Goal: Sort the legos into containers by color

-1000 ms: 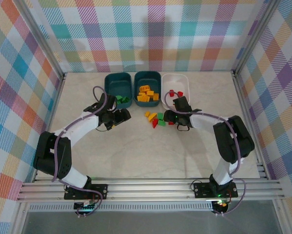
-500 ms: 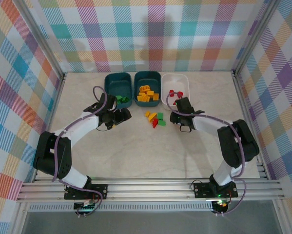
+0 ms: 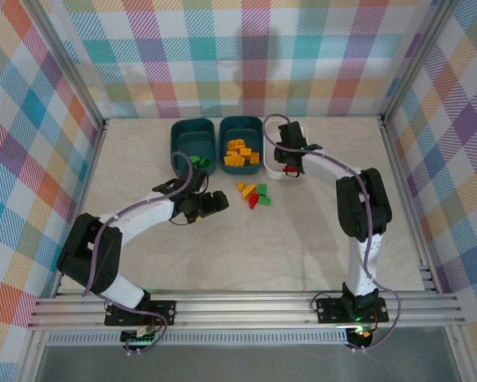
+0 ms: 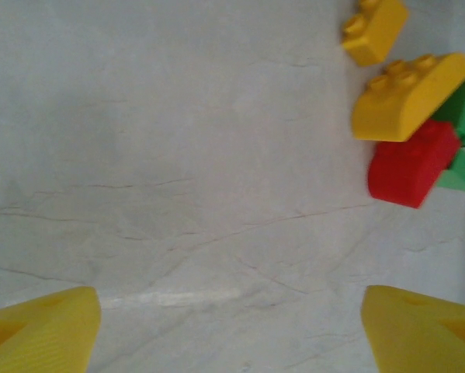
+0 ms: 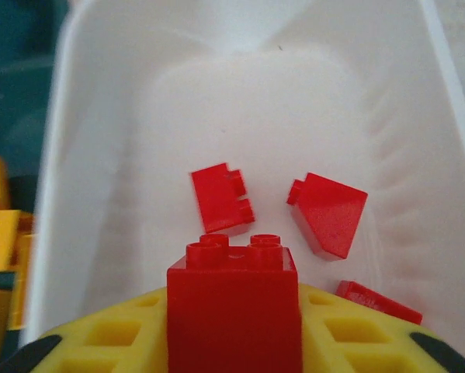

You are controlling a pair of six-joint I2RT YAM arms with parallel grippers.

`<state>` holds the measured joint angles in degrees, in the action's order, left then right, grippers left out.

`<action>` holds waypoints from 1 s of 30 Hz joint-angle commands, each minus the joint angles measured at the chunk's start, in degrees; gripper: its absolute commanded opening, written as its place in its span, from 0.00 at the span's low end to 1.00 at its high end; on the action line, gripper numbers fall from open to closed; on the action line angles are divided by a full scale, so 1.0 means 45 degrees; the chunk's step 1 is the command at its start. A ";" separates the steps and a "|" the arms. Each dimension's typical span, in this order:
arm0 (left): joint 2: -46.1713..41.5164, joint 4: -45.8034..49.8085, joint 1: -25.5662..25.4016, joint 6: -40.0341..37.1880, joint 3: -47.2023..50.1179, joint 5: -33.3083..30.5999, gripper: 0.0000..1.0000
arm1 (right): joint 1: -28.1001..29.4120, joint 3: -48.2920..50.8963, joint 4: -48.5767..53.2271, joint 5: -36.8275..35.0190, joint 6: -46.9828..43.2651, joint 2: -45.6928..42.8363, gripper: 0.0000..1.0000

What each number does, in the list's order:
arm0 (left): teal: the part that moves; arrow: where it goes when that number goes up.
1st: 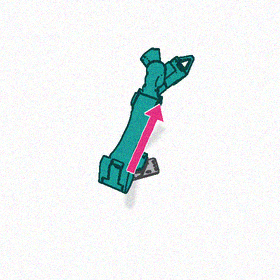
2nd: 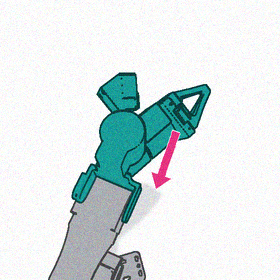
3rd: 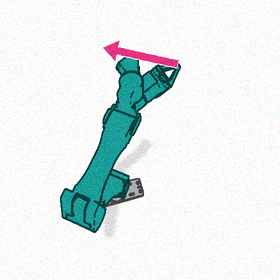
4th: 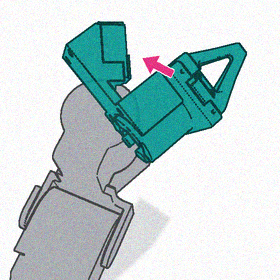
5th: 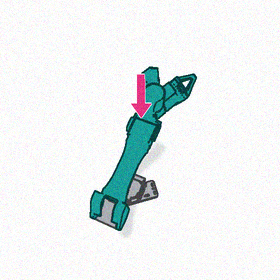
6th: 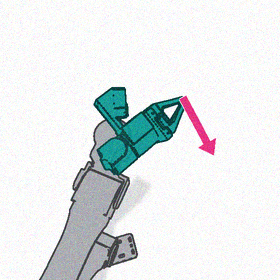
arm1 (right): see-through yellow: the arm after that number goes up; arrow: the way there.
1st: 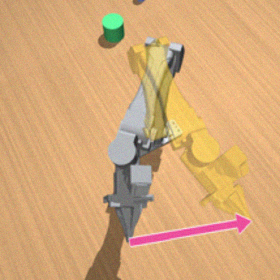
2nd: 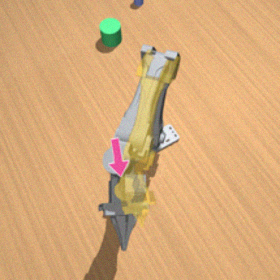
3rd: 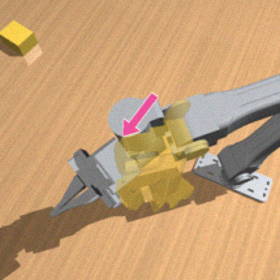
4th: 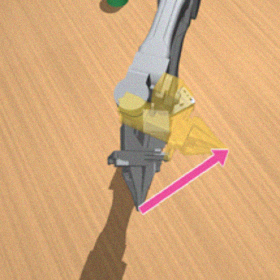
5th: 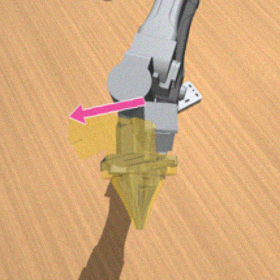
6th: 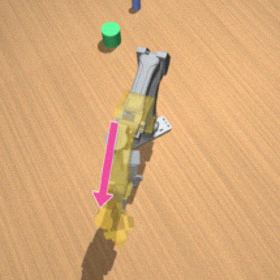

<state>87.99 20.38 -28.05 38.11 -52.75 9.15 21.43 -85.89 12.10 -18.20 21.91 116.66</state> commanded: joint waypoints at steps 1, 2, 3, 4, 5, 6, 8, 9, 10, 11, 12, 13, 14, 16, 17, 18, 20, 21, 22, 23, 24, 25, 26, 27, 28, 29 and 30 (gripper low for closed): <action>-0.0675 -0.0261 -0.0006 0.0049 0.0401 -0.0580 0.94 | -0.0283 -0.1129 0.1077 0.0125 -0.0323 0.0143 0.48; -0.0735 -0.0233 -0.0015 0.0038 0.0447 -0.0624 0.95 | -0.0308 -0.1291 0.1340 0.0069 -0.0300 0.0118 0.56; -0.0752 -0.0184 -0.0014 -0.0008 0.0436 -0.0692 0.96 | -0.0309 -0.1249 0.1476 -0.0150 -0.0300 -0.0096 0.60; -0.0767 -0.0085 -0.0006 -0.0015 0.0433 -0.0772 0.98 | -0.0309 -0.0907 0.1305 -0.0210 -0.0280 -0.0499 0.63; -0.0781 -0.0018 -0.0012 -0.0029 0.0400 -0.0881 1.00 | -0.0309 -0.0507 0.1014 -0.0233 -0.0277 -0.0915 0.65; -0.0783 0.0026 -0.0015 -0.0033 0.0405 -0.1002 1.00 | -0.0290 -0.0123 0.0879 -0.0102 -0.0188 -0.1468 0.66; -0.0811 0.0186 0.0014 -0.0106 0.0335 -0.1283 1.00 | -0.0065 0.0735 0.0757 0.0061 -0.0056 -0.2574 0.66; -0.0835 0.0323 0.0051 -0.0161 0.0255 -0.1499 1.00 | 0.0161 0.1320 0.0646 0.0007 0.0033 -0.3202 0.66; -0.0853 0.0391 0.0127 -0.0150 0.0222 -0.1647 1.00 | 0.0413 0.1842 0.0564 0.0046 0.0197 -0.3726 0.65; -0.0909 0.0430 0.0261 -0.0115 0.0236 -0.1729 1.00 | 0.0747 0.2485 0.0488 0.0136 0.0402 -0.4311 0.65; -0.0945 0.0379 0.0474 -0.0071 0.0295 -0.1721 1.00 | 0.1155 0.3121 0.0442 0.0062 0.0663 -0.4818 0.64; -0.0949 0.0312 0.0663 -0.0008 0.0353 -0.1658 1.00 | 0.1535 0.3650 0.0410 -0.0009 0.0962 -0.5211 0.63; -0.0963 0.0247 0.0941 0.0119 0.0428 -0.1643 1.00 | 0.1973 0.4209 0.0399 0.0044 0.1376 -0.5555 0.62; -0.0979 0.0151 0.1424 0.0430 0.0637 -0.1666 1.00 | 0.2830 0.5111 0.0320 0.0202 0.2215 -0.5948 0.60; -0.0945 0.0121 0.1627 0.0647 0.0751 -0.1703 1.00 | 0.3269 0.5409 0.0395 0.0303 0.2701 -0.6018 0.59; -0.0893 0.0043 0.1791 0.0815 0.0846 -0.1665 1.00 | 0.3705 0.5641 0.0448 0.0391 0.3083 -0.6022 0.59; -0.0726 -0.0220 0.1894 0.0963 0.1035 -0.1441 1.00 | 0.4449 0.5960 0.0427 0.0313 0.3697 -0.5989 0.59; -0.0650 -0.0389 0.1898 0.1001 0.1128 -0.1284 1.00 | 0.4740 0.6052 0.0412 0.0334 0.4011 -0.5932 0.59; -0.0582 -0.0521 0.1898 0.1047 0.1218 -0.1120 1.00 | 0.4903 0.6118 0.0410 0.0361 0.4298 -0.5856 0.60; -0.0551 -0.0647 0.1898 0.1081 0.1315 -0.1003 1.00 | 0.5028 0.6201 0.0329 0.0470 0.4564 -0.5729 0.60; -0.0540 -0.0746 0.1898 0.1097 0.1429 -0.0930 1.00 | 0.5095 0.6233 0.0263 0.0616 0.4773 -0.5548 0.61; -0.0550 -0.0760 0.1898 0.1083 0.1518 -0.0920 1.00 | 0.5120 0.6206 0.0247 0.0678 0.4948 -0.5340 0.61; -0.0603 -0.0749 0.1898 0.1054 0.1623 -0.0975 1.00 | 0.5120 0.6135 0.0246 0.0704 0.5086 -0.5041 0.61; -0.0667 -0.0642 0.1898 0.0988 0.1661 -0.1095 1.00 | 0.5111 0.5974 0.0327 0.0737 0.5146 -0.4667 0.59; -0.0784 -0.0439 0.1915 0.0909 0.1693 -0.1298 1.00 | 0.5100 0.5710 0.0496 0.0803 0.5198 -0.4280 0.56; -0.0900 -0.0327 0.1932 0.0880 0.1730 -0.1428 1.00 | 0.5101 0.5492 0.0552 0.0941 0.5226 -0.3973 0.55; -0.1052 -0.0311 0.1952 0.0834 0.1808 -0.1447 1.00 | 0.5120 0.5284 0.0571 0.1140 0.5314 -0.3678 0.54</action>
<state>84.99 18.24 -19.44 42.02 -45.47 3.75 44.56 -59.33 14.04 -14.98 42.54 96.71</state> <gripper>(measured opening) 0.999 0.543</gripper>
